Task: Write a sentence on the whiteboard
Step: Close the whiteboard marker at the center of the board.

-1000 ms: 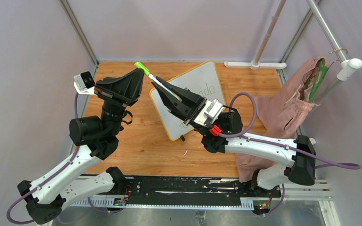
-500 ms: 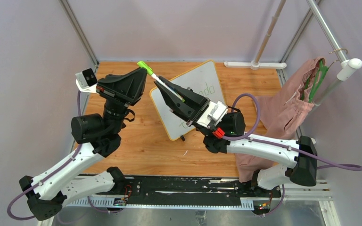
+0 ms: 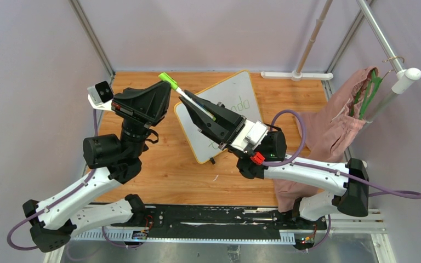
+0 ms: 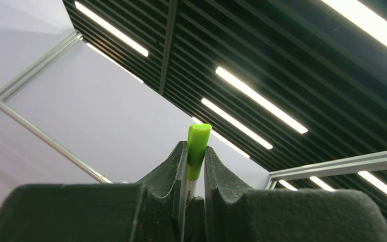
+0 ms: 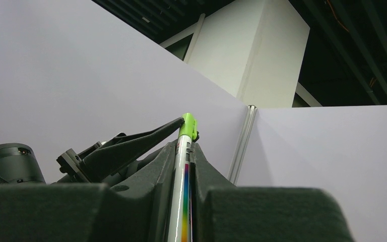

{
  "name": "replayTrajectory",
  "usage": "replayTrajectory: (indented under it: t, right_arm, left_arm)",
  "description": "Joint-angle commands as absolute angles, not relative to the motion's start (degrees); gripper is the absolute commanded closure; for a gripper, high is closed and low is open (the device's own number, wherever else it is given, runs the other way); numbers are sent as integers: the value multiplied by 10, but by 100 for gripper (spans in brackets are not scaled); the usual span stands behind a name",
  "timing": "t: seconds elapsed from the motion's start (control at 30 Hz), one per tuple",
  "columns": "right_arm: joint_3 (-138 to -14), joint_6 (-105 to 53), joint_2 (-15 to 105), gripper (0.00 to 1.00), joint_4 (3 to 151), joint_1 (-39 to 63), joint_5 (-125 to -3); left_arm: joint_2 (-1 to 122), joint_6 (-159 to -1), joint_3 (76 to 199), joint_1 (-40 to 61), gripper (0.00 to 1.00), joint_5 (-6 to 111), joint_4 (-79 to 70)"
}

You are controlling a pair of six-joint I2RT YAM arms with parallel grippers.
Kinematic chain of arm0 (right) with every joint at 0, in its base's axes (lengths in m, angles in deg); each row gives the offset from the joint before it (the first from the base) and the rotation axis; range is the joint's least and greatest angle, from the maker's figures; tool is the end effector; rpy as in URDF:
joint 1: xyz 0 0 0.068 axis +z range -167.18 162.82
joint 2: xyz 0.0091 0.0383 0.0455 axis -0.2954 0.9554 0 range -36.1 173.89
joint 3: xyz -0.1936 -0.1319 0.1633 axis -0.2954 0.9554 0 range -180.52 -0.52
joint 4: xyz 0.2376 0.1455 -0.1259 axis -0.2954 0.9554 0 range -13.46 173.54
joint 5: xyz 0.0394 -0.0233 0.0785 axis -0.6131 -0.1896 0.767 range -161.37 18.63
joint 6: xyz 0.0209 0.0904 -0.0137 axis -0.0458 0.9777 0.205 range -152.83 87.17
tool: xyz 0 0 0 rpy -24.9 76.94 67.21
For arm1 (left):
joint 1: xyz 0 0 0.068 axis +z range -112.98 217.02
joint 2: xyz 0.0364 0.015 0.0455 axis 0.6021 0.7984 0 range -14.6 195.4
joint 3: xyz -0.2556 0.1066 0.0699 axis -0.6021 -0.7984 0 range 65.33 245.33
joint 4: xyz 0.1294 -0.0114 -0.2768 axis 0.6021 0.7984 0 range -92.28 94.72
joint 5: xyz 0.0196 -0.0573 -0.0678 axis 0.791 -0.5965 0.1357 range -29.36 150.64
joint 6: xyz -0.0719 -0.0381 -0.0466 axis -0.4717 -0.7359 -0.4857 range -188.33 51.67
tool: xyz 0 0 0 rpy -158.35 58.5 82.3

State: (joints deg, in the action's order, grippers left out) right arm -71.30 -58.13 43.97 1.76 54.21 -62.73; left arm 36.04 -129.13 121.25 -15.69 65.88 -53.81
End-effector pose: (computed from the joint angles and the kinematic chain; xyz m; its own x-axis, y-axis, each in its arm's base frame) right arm 0.0949 0.3218 0.5420 0.6714 0.6700 -0.3167 -0.7410 0.6003 -0.3009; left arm 0.1369 -0.1671 0.5470 -0.4178 -0.8862 -0.2003 0.8144 -0.2675 -0.5150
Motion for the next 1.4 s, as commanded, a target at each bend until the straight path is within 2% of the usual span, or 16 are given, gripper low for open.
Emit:
replayTrajectory:
  t: [0.0,0.63,0.7,0.9,1.37]
  right_arm:
    - [-727,-586,463,100,105,545,-632]
    - [-690,-594,403,99,197,550,-591]
    - [-684,-595,394,95,209,553,-590]
    - [-672,-597,372,74,239,563,-593]
    - [-632,-587,321,58,299,590,-636]
  left_arm:
    - [387,-1285,1198,-184,100,541,-449]
    - [324,-1234,1189,-184,100,635,-407]
    - [321,-1234,1185,-184,100,643,-407]
    - [313,-1238,1176,-184,100,659,-408]
    - [292,-1240,1153,-184,100,695,-408]
